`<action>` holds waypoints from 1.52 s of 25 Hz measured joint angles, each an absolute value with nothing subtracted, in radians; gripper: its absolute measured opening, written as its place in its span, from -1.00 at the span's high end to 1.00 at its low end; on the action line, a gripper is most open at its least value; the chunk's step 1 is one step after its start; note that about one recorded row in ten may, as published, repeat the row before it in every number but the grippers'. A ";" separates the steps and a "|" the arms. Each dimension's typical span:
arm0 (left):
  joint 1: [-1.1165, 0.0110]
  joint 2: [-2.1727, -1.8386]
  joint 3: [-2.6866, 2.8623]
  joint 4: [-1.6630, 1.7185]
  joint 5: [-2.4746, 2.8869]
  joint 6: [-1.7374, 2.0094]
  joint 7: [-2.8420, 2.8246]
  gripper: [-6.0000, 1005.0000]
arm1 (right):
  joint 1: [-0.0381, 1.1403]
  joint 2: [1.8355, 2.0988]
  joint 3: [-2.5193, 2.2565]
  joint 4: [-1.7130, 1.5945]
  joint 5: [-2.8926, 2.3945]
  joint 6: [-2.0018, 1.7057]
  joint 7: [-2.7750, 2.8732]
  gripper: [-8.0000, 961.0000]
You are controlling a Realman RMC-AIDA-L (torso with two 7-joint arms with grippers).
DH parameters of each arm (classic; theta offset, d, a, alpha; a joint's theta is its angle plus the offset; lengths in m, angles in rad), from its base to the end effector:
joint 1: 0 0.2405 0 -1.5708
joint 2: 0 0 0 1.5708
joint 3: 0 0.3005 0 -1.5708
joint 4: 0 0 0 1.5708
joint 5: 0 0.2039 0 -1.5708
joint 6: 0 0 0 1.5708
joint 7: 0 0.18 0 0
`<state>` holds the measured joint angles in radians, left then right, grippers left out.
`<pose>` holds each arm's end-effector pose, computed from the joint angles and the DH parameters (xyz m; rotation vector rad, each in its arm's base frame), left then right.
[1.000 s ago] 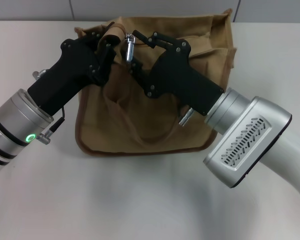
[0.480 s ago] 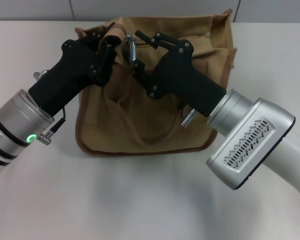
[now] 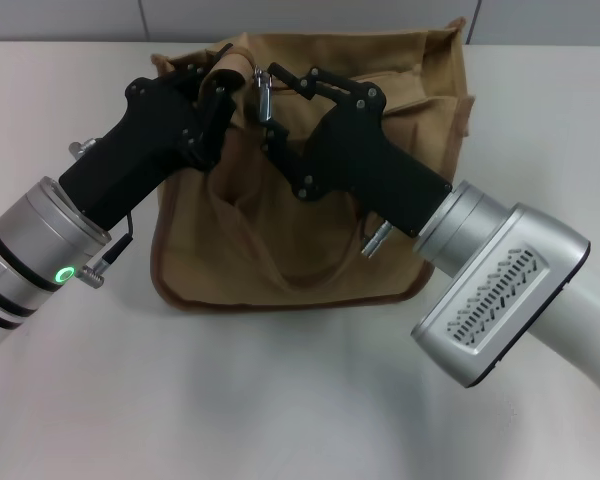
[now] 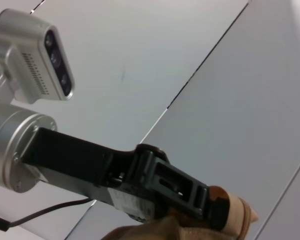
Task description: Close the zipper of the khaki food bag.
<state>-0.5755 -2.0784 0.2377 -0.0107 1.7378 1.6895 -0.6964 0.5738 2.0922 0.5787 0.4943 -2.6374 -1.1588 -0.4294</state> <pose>-0.2353 0.3479 -0.0573 -2.1055 -0.4236 -1.4218 0.1609 0.3515 -0.1456 -2.0474 -0.5056 0.8022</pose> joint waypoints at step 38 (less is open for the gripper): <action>-0.592 -2.077 0.231 -0.003 1.734 1.725 -0.712 0.94 | 0.540 2.090 0.573 0.467 -2.632 -1.247 -0.144 0.30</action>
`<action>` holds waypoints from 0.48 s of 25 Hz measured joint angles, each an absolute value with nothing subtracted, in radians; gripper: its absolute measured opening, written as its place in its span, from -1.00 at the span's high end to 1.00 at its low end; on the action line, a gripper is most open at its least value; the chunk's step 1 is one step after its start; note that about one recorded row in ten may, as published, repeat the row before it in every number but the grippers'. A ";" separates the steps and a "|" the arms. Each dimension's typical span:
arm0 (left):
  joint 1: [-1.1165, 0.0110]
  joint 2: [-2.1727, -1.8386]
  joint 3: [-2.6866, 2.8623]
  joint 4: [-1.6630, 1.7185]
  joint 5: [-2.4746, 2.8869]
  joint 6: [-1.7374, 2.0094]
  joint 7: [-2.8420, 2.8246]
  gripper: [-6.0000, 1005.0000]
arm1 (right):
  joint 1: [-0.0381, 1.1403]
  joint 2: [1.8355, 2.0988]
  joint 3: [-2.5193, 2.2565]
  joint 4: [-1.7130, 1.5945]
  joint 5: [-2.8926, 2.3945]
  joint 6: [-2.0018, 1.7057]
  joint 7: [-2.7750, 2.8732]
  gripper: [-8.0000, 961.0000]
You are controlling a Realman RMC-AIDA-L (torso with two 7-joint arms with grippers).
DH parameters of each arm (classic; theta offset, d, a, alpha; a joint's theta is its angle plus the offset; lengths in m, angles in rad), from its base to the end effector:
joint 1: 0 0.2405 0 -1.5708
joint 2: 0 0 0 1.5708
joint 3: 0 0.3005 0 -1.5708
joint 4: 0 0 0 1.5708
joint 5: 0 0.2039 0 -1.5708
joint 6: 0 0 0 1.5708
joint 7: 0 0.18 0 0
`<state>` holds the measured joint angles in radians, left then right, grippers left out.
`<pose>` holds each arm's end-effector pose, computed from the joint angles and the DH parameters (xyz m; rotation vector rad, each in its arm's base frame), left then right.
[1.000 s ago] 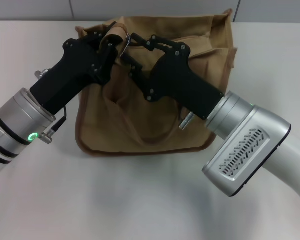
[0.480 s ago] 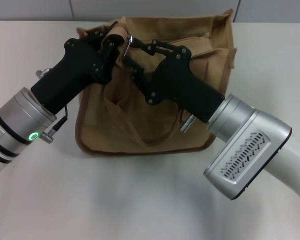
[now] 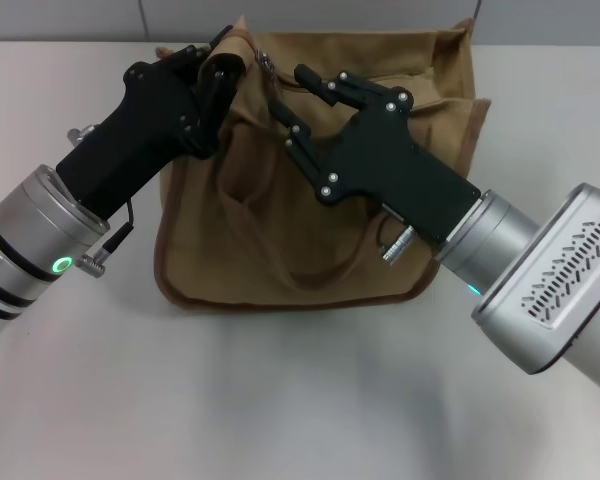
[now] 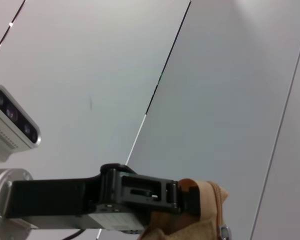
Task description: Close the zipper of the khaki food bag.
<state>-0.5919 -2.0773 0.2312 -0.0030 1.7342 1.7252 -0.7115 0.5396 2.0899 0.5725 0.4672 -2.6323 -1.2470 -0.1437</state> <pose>-0.2266 0.3501 -0.0510 -2.1006 -0.3910 -1.4731 0.1714 0.3424 -0.1348 -2.1025 -0.2128 1.0065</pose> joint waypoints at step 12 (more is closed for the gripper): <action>-0.604 -2.078 0.233 -0.002 1.737 1.728 -0.723 0.94 | 0.543 2.092 0.584 0.485 -2.628 -1.253 -0.123 0.31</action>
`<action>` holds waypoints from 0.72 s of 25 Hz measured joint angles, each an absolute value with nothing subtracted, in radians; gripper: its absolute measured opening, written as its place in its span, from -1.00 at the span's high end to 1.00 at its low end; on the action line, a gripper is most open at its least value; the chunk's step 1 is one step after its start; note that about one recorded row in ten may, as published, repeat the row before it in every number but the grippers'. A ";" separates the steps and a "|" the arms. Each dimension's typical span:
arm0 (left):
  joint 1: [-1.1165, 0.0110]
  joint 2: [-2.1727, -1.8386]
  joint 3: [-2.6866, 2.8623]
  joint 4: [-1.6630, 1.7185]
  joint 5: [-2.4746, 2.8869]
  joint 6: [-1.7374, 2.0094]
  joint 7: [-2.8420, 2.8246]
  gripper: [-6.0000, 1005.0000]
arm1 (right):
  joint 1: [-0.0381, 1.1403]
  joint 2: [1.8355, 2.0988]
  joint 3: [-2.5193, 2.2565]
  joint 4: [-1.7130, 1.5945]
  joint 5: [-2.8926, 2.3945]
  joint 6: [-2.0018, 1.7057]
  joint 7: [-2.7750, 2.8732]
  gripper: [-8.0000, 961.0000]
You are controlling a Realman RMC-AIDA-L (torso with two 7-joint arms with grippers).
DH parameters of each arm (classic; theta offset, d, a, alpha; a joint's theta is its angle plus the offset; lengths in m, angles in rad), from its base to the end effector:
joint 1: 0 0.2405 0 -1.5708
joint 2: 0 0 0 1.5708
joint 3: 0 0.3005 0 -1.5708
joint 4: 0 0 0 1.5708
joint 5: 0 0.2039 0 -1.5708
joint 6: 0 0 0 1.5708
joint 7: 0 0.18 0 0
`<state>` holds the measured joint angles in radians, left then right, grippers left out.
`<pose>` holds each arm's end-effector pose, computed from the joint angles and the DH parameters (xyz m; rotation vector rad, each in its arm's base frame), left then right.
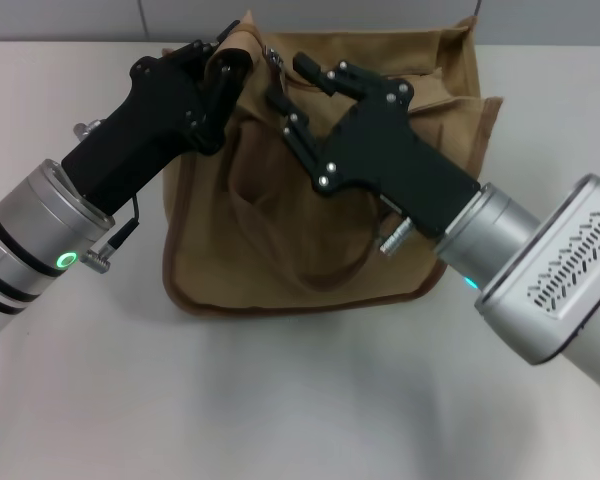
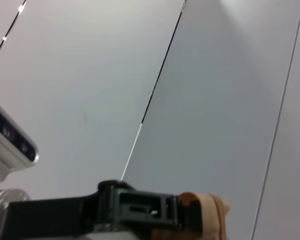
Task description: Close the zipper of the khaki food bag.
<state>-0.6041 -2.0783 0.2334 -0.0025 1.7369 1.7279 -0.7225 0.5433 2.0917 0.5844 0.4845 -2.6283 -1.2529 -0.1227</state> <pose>-0.2217 0.3519 -0.0517 -2.1128 -0.3890 -1.4888 0.1640 0.3439 -0.1319 -2.0871 -0.1878 1.0494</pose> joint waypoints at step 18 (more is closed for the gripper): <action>-0.615 -2.079 0.238 -0.011 1.738 1.721 -0.720 0.94 | 0.565 2.092 0.628 0.504 -2.626 -1.172 -0.126 0.38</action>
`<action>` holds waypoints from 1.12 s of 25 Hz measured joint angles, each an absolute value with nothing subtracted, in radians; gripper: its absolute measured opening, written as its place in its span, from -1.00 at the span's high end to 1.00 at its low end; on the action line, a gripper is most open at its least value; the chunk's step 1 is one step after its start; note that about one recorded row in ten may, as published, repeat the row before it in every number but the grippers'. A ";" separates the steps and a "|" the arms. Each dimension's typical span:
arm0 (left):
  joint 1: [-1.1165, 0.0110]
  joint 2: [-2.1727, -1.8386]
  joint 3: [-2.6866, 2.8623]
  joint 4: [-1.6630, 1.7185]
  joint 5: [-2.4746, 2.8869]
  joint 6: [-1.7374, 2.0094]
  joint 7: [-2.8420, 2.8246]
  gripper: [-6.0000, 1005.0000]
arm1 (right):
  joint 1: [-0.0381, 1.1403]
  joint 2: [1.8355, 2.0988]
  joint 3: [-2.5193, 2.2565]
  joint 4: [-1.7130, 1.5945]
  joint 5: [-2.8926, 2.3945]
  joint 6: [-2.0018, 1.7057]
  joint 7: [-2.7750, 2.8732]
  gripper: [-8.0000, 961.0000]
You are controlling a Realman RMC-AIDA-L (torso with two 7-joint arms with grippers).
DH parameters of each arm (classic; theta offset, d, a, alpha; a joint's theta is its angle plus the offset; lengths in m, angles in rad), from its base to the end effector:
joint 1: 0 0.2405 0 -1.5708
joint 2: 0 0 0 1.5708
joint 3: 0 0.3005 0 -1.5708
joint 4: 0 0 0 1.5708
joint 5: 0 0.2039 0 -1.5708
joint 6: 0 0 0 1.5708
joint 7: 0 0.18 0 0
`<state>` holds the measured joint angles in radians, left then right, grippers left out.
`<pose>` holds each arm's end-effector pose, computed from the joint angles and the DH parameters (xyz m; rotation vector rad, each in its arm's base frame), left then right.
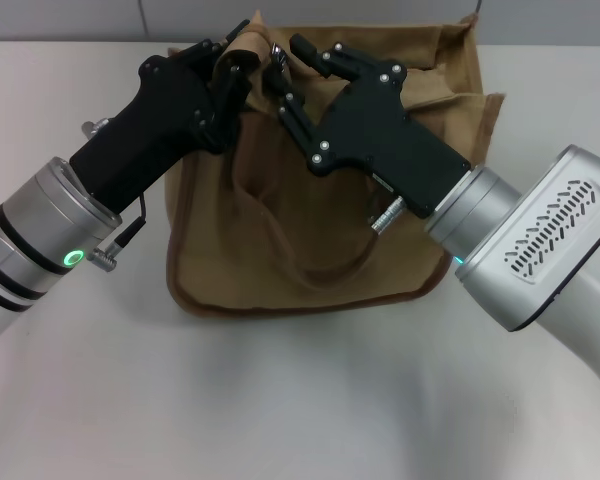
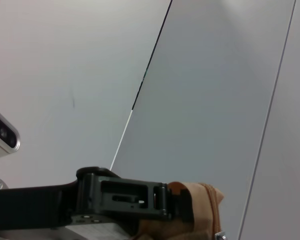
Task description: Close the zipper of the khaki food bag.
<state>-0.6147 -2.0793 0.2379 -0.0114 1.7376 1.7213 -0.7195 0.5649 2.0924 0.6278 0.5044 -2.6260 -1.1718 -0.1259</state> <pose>-0.2177 0.3533 -0.0547 -2.1234 -0.3890 -1.4927 0.1599 0.3596 -0.1338 -2.0879 -0.1590 0.9995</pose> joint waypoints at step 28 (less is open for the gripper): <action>-0.589 -2.079 0.230 -0.011 1.736 1.722 -0.712 0.94 | 0.557 2.092 0.620 0.505 -2.632 -1.161 -0.189 0.93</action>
